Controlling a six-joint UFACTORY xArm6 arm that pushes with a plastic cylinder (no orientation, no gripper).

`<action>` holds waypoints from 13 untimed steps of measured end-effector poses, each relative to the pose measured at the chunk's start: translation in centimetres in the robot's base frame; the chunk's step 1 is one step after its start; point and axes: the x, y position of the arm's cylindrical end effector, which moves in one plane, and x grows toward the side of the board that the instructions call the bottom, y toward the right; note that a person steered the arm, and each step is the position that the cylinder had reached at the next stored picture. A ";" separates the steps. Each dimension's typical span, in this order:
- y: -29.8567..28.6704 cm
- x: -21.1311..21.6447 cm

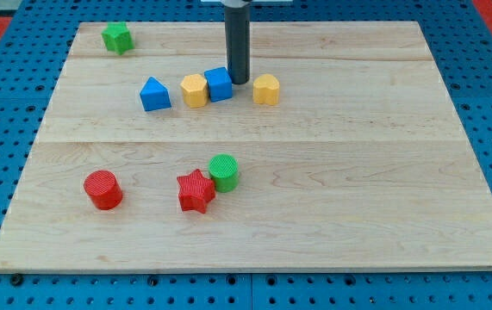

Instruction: Push the green circle up towards the top

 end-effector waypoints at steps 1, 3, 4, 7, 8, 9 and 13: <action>0.8 4.9; -1.0 7.9; -6.3 6.5; -9.0 10.8; -6.4 16.7; 2.3 16.3; 12.2 7.1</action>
